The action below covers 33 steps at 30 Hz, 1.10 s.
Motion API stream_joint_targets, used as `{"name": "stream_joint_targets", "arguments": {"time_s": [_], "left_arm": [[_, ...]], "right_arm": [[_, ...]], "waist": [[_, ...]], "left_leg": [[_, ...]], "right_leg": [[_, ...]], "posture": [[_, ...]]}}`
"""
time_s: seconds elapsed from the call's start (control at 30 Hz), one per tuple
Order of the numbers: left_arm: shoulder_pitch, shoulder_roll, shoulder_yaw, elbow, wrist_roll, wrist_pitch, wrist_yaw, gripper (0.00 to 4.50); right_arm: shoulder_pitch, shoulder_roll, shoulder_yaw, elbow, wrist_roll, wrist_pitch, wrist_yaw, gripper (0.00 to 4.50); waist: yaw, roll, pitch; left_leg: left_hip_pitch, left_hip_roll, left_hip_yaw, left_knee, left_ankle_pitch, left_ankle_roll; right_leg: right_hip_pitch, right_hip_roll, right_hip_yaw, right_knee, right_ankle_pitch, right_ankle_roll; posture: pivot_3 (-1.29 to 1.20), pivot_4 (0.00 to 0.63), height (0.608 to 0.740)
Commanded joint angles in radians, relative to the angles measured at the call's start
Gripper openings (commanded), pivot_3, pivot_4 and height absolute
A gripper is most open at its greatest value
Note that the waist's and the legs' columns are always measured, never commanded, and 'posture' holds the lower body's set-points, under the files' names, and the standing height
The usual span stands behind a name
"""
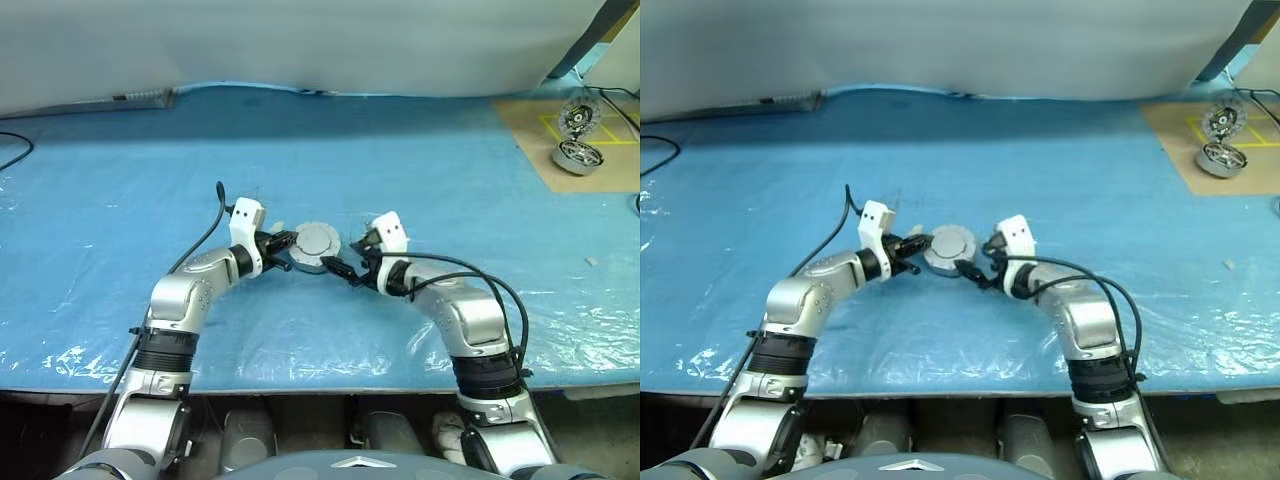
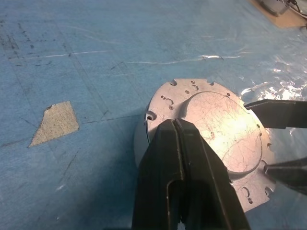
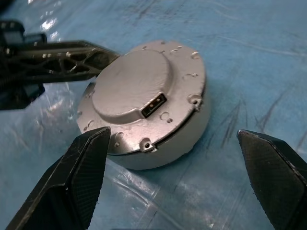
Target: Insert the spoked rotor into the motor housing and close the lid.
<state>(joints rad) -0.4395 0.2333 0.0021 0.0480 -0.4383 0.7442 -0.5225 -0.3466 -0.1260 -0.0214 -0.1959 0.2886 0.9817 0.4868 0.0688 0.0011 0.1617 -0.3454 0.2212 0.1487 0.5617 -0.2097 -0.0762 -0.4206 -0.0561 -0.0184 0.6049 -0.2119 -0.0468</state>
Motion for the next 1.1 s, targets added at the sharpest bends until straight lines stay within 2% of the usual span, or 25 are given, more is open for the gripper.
{"name": "stream_joint_targets", "arguments": {"time_s": [0.03,0.23,0.6,0.7,0.9,1.0,1.1], "left_arm": [[0.006,-0.014,-0.035,-0.005,0.008,0.004,-0.007,0.0],[0.014,-0.021,-0.043,-0.011,0.014,0.001,-0.01,0.0],[0.03,-0.033,-0.042,-0.026,0.023,0.001,-0.002,0.0],[0.036,-0.035,-0.043,-0.031,0.024,0.003,-0.001,0.0],[0.038,-0.037,-0.047,-0.026,0.028,0.003,-0.005,0.0],[0.039,-0.037,-0.048,-0.023,0.031,0.003,-0.009,0.0],[0.038,-0.039,-0.048,-0.02,0.033,0.003,-0.012,0.0]], "right_arm": [[-0.032,0.073,-0.117,-0.039,0.112,0.12,-0.067,4.48],[-0.089,0.2,-0.258,0.011,0.244,0.302,-0.145,4.48],[-0.159,0.343,-0.436,0.119,0.345,0.434,-0.27,4.48],[-0.168,0.369,-0.511,0.141,0.401,0.462,-0.306,3.84],[-0.166,0.372,-0.6,0.154,0.498,0.509,-0.359,1.9],[-0.157,0.364,-0.616,0.161,0.535,0.509,-0.387,1.19],[-0.148,0.357,-0.606,0.159,0.556,0.509,-0.407,1.14]], "waist": [[0.001,0.0,0.0],[0.002,0.001,0.0],[0.001,0.003,0.002],[0.002,0.003,0.002],[0.001,0.003,0.001],[0.004,0.003,0.001],[0.003,0.003,0.001]], "left_leg": [[0.0,0.0,0.0,0.0,0.0,0.0],[-0.002,-0.001,0.0,-0.001,0.0,0.0],[-0.002,-0.002,0.0,-0.003,0.0,-0.001],[-0.002,-0.003,-0.001,-0.005,0.0,-0.001],[-0.002,-0.004,-0.001,-0.006,0.0,-0.001],[-0.001,-0.004,-0.001,-0.006,0.0,-0.001],[-0.002,-0.006,-0.001,-0.006,0.0,-0.001]], "right_leg": [[0.0,0.0,0.0,0.0,0.0,0.0],[-0.002,-0.001,0.0,-0.001,0.0,0.0],[-0.002,-0.002,0.0,-0.001,-0.001,0.002],[-0.002,-0.002,0.0,-0.001,-0.001,0.002],[-0.002,-0.002,0.0,-0.002,-0.001,0.003],[-0.002,-0.003,0.0,-0.002,-0.002,0.003],[-0.002,-0.004,0.0,-0.001,-0.001,0.004]], "posture": [[0.0,0.15,0.74],[0.0,0.15,0.74],[0.0,0.15,0.74],[0.0,0.15,0.74],[0.0,0.15,0.74],[0.0,0.15,0.74],[0.0,0.15,0.74]]}}
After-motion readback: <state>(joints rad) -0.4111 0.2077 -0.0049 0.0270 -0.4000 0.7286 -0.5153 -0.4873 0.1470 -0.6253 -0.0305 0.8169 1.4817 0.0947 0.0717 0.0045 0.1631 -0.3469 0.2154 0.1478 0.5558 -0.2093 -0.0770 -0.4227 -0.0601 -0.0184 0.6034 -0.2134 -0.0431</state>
